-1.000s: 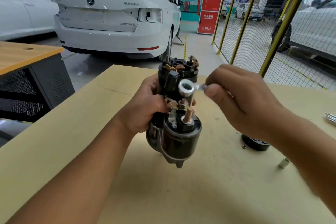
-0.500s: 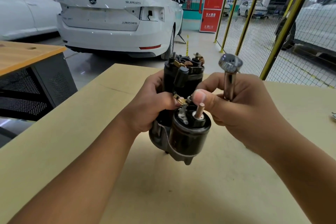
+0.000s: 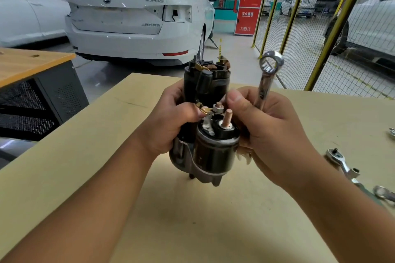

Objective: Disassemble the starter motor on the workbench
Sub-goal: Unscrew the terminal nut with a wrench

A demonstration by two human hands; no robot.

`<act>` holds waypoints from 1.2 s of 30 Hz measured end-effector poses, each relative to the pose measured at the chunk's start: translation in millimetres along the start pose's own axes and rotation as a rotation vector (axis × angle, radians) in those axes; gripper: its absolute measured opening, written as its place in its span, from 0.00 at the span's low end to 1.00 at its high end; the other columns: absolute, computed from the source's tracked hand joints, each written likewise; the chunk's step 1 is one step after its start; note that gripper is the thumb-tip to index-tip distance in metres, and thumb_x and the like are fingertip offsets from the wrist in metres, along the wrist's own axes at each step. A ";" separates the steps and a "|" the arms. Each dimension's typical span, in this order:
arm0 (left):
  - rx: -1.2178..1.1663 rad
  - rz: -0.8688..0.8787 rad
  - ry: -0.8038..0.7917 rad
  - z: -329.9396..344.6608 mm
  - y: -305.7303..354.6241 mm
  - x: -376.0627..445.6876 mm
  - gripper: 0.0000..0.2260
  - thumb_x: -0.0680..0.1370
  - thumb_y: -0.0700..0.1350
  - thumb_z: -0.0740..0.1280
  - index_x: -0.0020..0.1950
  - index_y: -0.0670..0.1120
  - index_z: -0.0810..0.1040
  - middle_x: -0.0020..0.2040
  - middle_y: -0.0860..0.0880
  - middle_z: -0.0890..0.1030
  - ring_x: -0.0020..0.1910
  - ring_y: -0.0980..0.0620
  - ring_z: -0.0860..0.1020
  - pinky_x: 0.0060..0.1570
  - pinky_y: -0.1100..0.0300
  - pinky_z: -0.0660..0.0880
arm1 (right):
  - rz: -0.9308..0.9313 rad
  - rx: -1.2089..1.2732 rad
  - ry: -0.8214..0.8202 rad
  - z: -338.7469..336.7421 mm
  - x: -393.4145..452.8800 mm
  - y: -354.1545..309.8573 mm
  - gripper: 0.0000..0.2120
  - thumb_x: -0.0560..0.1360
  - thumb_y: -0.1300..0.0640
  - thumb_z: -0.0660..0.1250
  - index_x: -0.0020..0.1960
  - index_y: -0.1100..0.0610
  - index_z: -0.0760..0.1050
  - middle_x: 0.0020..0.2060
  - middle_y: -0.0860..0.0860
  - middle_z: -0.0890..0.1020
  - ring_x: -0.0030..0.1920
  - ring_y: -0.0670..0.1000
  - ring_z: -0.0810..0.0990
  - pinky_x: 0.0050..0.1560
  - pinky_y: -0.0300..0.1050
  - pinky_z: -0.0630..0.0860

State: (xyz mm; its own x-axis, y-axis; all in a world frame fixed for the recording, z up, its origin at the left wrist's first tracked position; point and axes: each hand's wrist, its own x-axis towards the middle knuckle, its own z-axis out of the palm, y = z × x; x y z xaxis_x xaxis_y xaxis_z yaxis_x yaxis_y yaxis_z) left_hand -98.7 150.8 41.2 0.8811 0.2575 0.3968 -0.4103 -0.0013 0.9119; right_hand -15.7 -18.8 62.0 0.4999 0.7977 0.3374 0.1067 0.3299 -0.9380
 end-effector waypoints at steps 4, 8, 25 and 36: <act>-0.012 -0.002 0.017 0.2 0.9 -0.5 0.20 0.67 0.36 0.67 0.59 0.37 0.75 0.41 0.48 0.81 0.41 0.50 0.81 0.40 0.58 0.78 | -0.005 0.017 -0.033 0.7 2.1 -2.6 0.12 0.76 0.53 0.71 0.40 0.60 0.76 0.28 0.53 0.74 0.25 0.48 0.68 0.25 0.39 0.65; -0.025 -0.002 0.034 0.9 1.5 -1.6 0.19 0.68 0.35 0.66 0.59 0.38 0.75 0.41 0.49 0.81 0.42 0.51 0.82 0.41 0.59 0.78 | 0.051 0.052 -0.025 0.5 2.5 -3.3 0.14 0.77 0.49 0.67 0.41 0.59 0.78 0.29 0.57 0.70 0.25 0.50 0.64 0.25 0.41 0.60; 0.050 0.044 0.103 6.5 0.7 -2.1 0.21 0.66 0.45 0.70 0.59 0.43 0.80 0.47 0.43 0.82 0.48 0.44 0.82 0.46 0.53 0.80 | 0.066 0.002 -0.050 -9.8 8.1 -6.4 0.13 0.74 0.50 0.72 0.35 0.55 0.78 0.28 0.55 0.70 0.25 0.48 0.64 0.26 0.40 0.59; 0.112 0.102 0.234 12.4 -6.3 2.2 0.17 0.66 0.46 0.72 0.55 0.50 0.85 0.49 0.44 0.84 0.53 0.41 0.83 0.51 0.49 0.81 | 0.246 0.082 -0.136 -21.9 18.0 -5.0 0.15 0.73 0.44 0.73 0.38 0.54 0.75 0.25 0.47 0.68 0.22 0.44 0.61 0.24 0.37 0.56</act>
State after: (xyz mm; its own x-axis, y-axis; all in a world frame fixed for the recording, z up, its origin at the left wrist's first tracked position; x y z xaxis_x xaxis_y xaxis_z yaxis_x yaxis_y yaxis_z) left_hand -91.3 139.4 37.7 0.7527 0.4667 0.4643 -0.4543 -0.1421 0.8794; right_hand 11.6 -17.2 71.0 0.3816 0.9173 0.1134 -0.0762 0.1535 -0.9852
